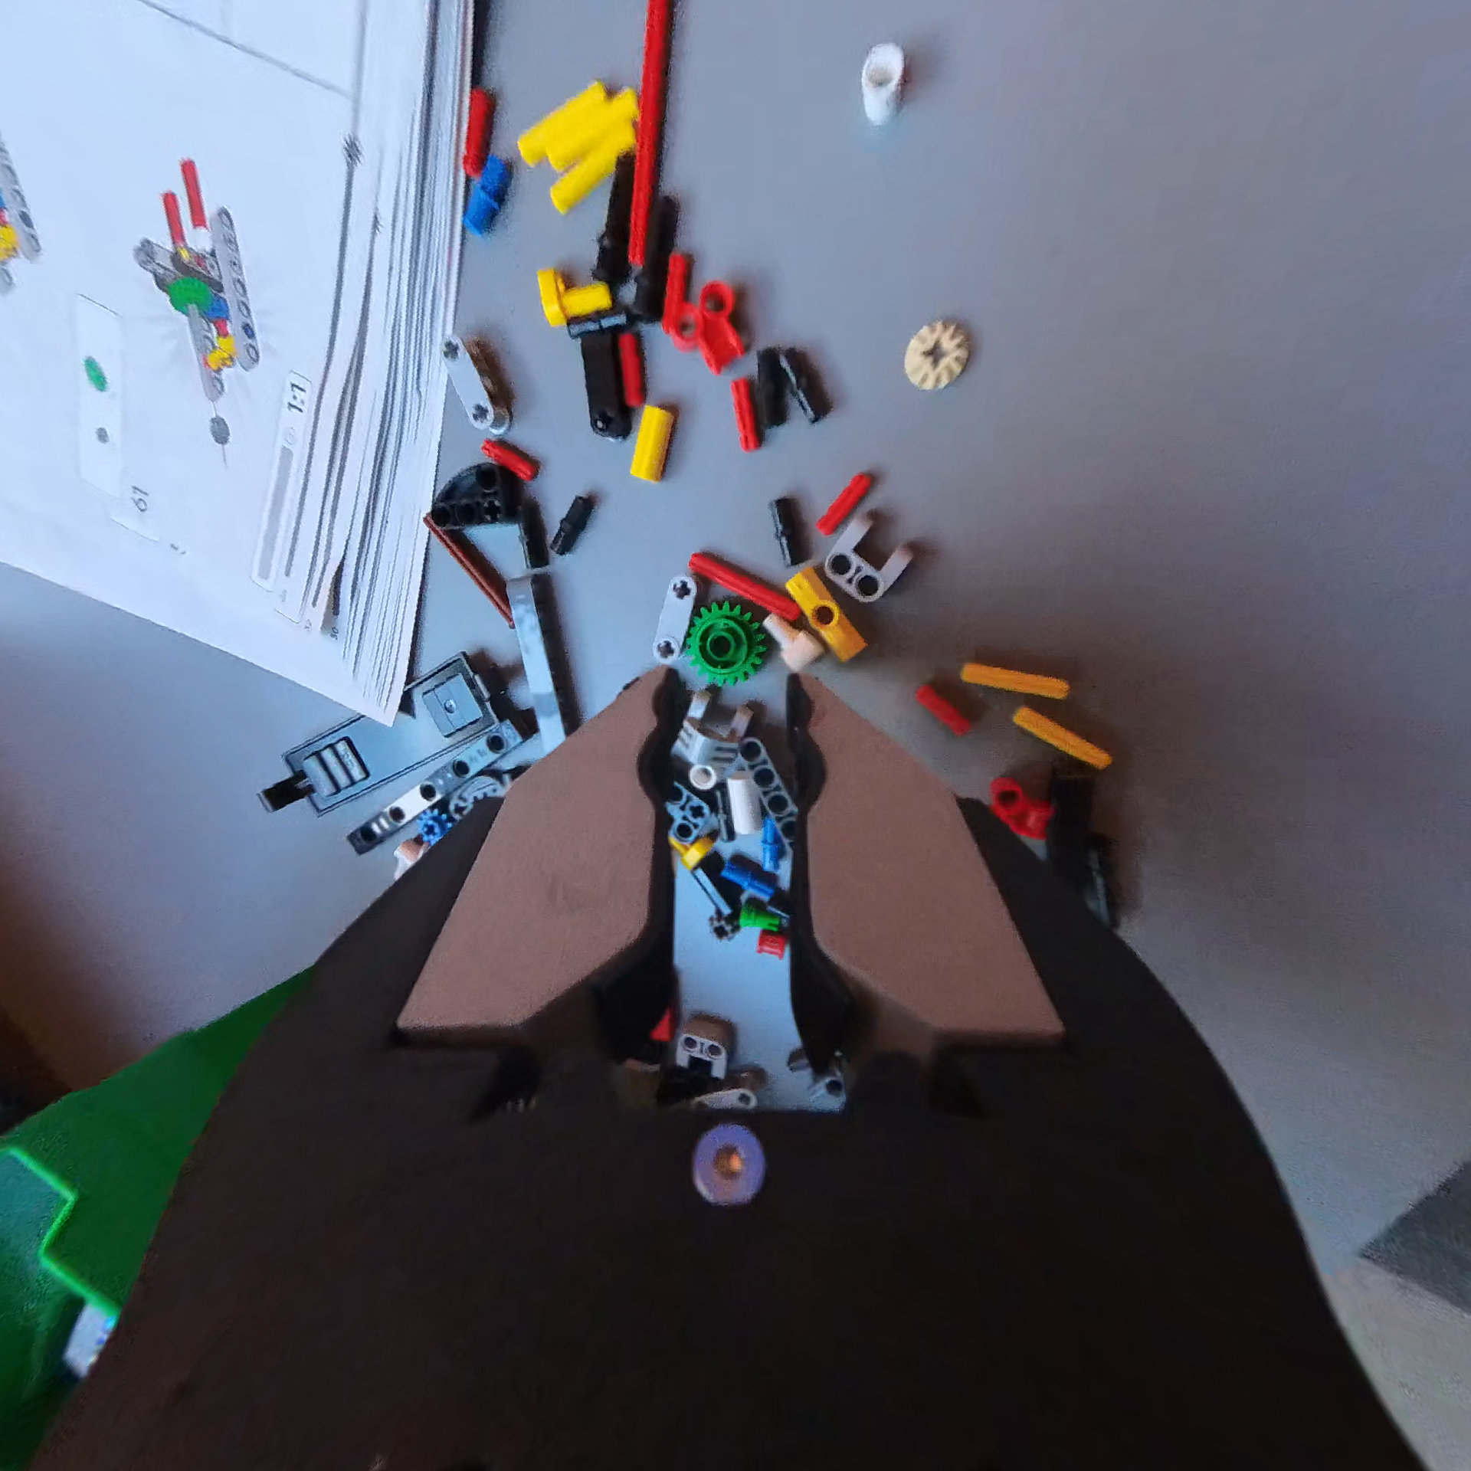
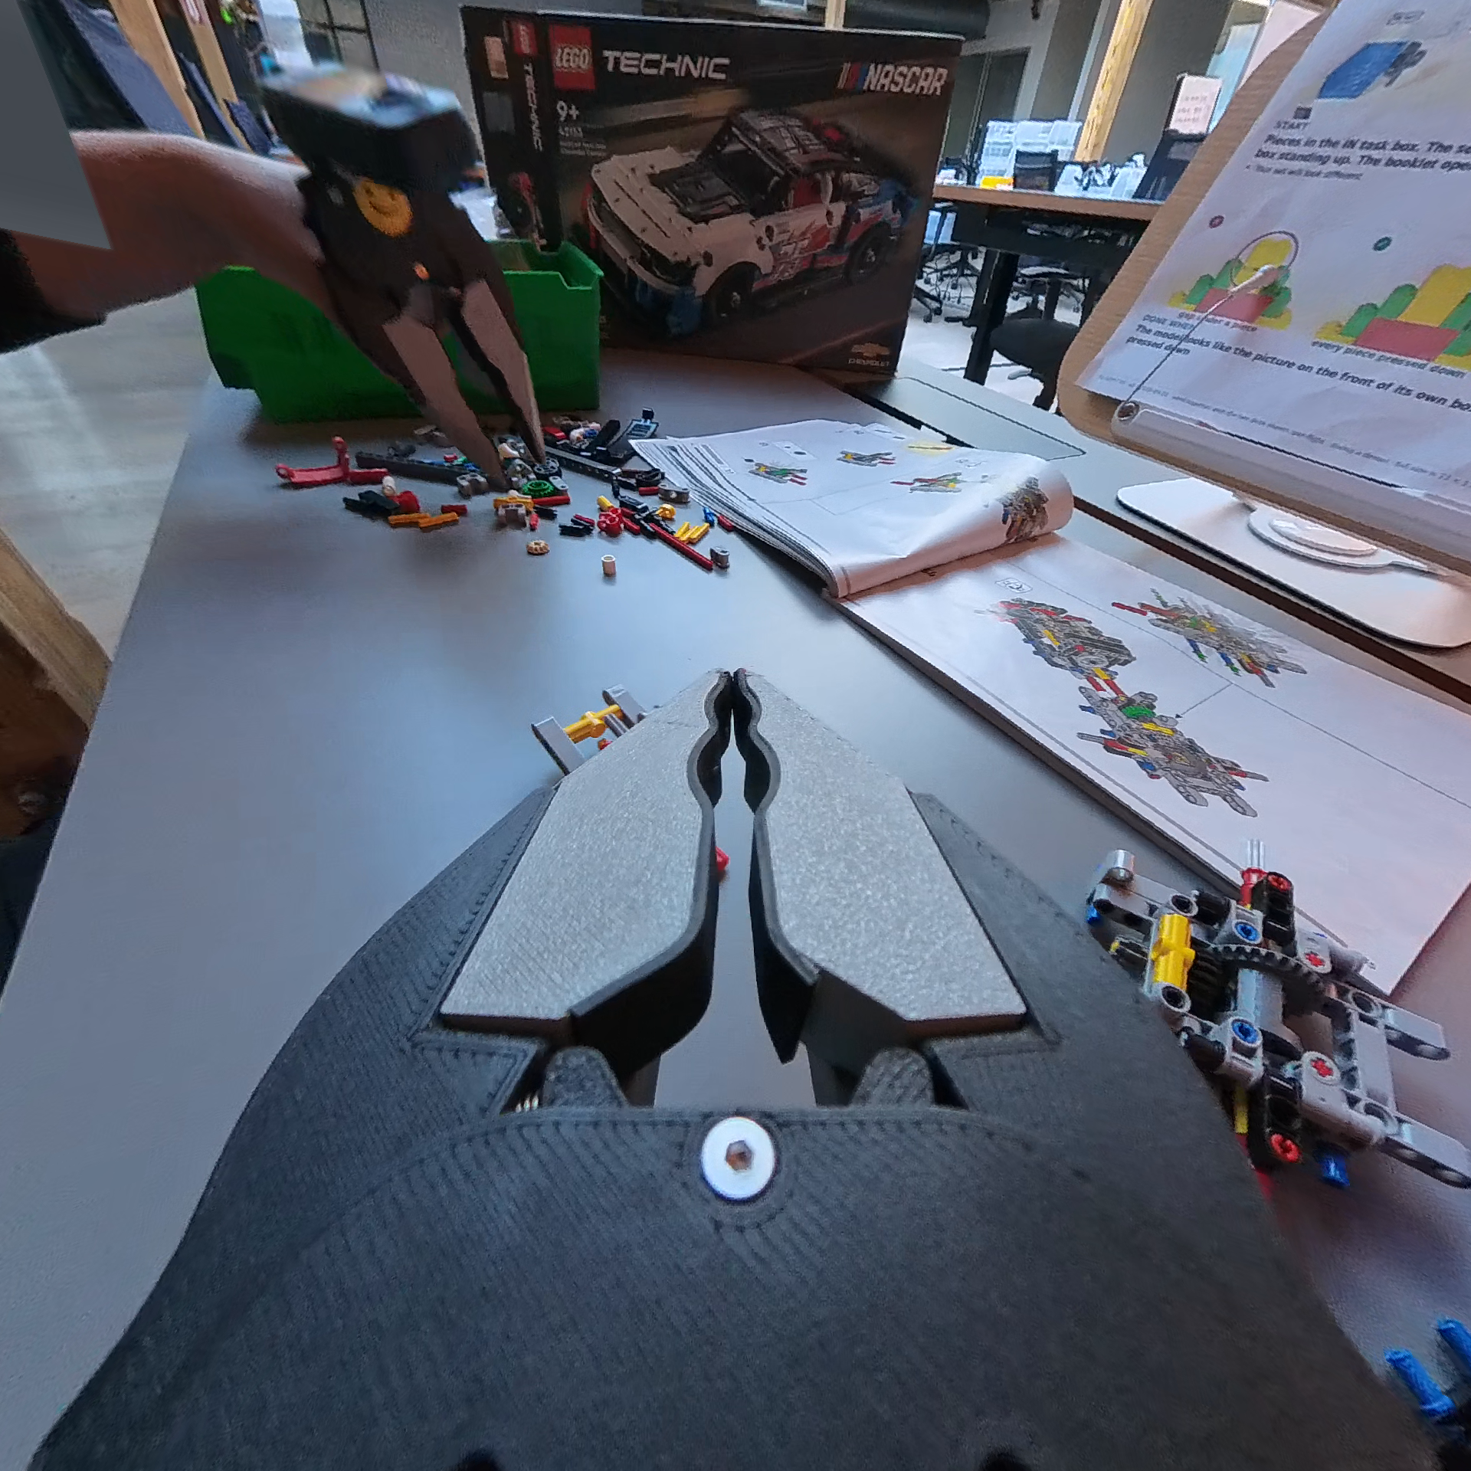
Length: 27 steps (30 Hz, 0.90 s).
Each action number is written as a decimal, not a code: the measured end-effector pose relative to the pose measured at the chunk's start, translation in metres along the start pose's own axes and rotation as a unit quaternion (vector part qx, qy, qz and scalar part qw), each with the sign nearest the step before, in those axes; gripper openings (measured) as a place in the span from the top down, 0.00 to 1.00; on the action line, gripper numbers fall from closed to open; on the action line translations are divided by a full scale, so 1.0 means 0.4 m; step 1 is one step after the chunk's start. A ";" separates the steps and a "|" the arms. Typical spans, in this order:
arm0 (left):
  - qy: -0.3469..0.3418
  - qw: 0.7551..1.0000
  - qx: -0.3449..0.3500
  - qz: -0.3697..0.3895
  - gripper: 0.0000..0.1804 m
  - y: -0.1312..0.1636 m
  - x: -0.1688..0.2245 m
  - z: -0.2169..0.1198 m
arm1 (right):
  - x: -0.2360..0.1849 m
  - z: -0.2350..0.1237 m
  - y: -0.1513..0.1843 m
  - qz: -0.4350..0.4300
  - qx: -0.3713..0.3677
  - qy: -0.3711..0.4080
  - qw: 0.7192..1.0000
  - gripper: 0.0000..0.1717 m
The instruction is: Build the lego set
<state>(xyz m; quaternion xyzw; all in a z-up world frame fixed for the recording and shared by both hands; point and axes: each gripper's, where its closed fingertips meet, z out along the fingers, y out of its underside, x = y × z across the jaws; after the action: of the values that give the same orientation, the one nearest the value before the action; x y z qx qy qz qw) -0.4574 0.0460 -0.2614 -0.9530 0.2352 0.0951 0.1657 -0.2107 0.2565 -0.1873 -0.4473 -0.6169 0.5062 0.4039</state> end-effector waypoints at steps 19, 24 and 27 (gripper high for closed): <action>0.080 0.996 -0.011 0.048 0.91 -0.014 -0.001 0.033 | -0.017 -0.003 0.000 -0.001 0.000 -0.014 1.000 1.00; 0.088 0.995 -0.012 0.046 0.90 -0.017 0.001 0.033 | -0.019 -0.003 0.001 0.000 0.000 -0.017 1.000 1.00; 0.085 0.995 -0.011 0.046 0.91 -0.016 0.002 0.032 | -0.020 -0.002 0.002 0.000 -0.002 -0.018 1.000 1.00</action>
<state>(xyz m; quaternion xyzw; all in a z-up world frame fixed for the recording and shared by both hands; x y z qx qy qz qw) -0.4549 0.0554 -0.2718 -0.9476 0.2910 0.0237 0.1298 -0.2075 0.2491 -0.1882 -0.4387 -0.6252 0.5131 0.3917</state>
